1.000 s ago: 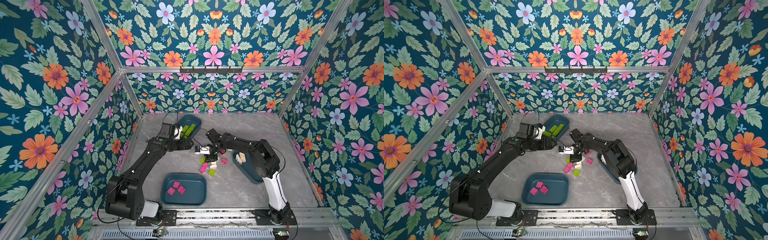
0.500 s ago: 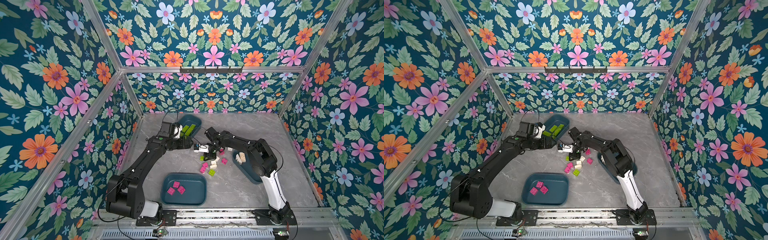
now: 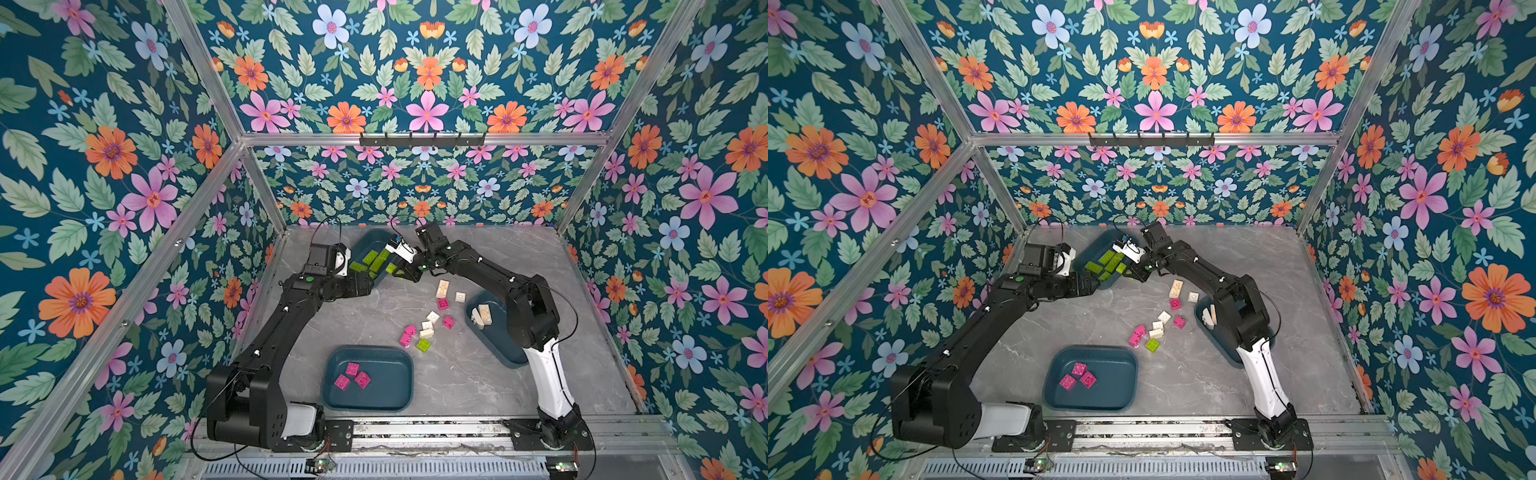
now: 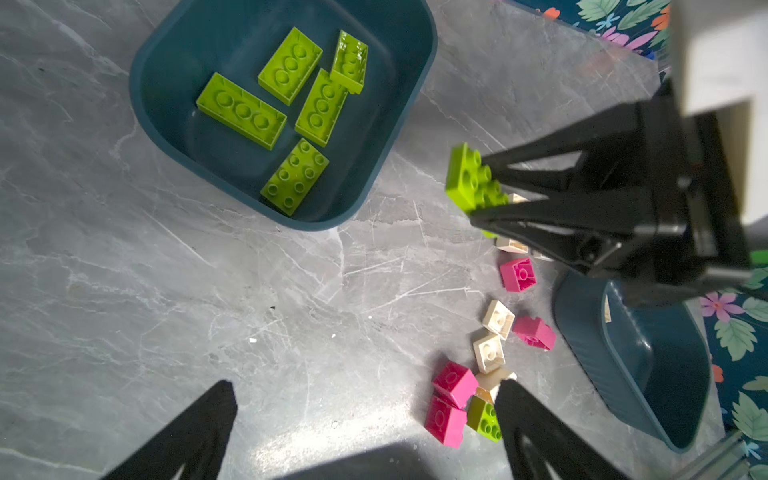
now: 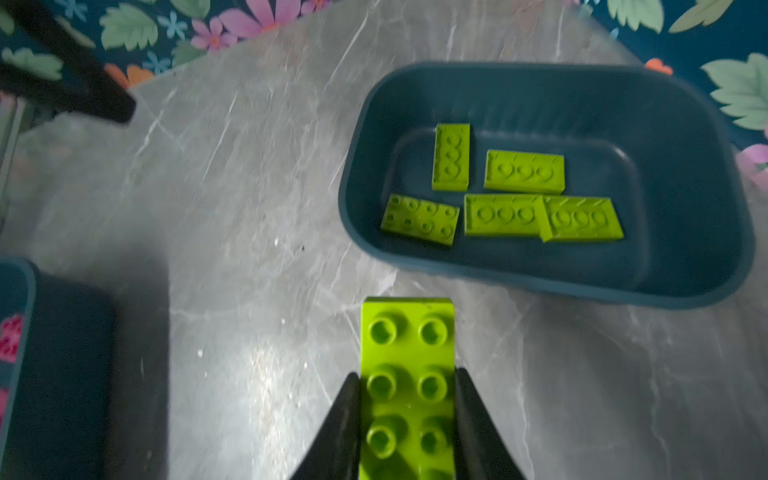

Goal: Sort the legos into containers by color
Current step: 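Carry the green brick with the right gripper to the farther teal bin and release, then move the right gripper back over the pink bricks in the pile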

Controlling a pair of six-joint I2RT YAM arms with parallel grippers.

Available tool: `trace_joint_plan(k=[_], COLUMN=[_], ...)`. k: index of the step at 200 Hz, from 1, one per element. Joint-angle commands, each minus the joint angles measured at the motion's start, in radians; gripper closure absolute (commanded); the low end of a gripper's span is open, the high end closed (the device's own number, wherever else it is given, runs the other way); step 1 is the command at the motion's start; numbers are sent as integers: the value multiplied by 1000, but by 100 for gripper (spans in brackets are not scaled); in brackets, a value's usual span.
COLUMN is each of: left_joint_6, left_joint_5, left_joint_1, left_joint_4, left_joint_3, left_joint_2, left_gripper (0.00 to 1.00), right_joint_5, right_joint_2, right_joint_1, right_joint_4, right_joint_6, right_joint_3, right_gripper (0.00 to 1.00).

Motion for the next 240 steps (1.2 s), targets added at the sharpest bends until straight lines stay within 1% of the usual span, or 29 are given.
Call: trace_joint_plan(k=[1,28,44,101,117,140,155,172,199,212,240], left_joint_6=[-14,-22,-24,-40,-40,-38,-37,-36,-34,-31,-24], left_joint_5=[11,16,14,18,16,16,18,23,26,29,29], left_joint_1=[4,6,8,15,15,18,20,20,20,20,21], left_joint_4=[10,13,13,18,17,12,12,9,9,7,1], left_joint_3=[-5,-15,-24,-61,-69,-70,-70,-70,-70,-67,-70], left_joint_2=[-9,-13,-20,-44,-48,-51,-48,-43,-37,-36,-37], left_gripper=[0,0,0,0,0,0,0,0,0,0,0], right_joint_5=[-4,1,1,6,5,9,3,-18,-45,-81,-120], right_joint_2=[53,146,190,347,388,388,363,308,148,61,-135], right_joint_1=[-2,-2,-2,-2,-2,-2,-8,-16,-17,-17,-14], right_joint_4=[90,122,159,181,145,116,98,83,66,58,12], right_joint_6=[142,218,254,300,294,276,270,257,192,147,-6], right_joint_3=[76,196,239,421,482,497,489,442,250,121,-161], right_gripper=[73,73,72,68,62,41,35,33,31,31,31])
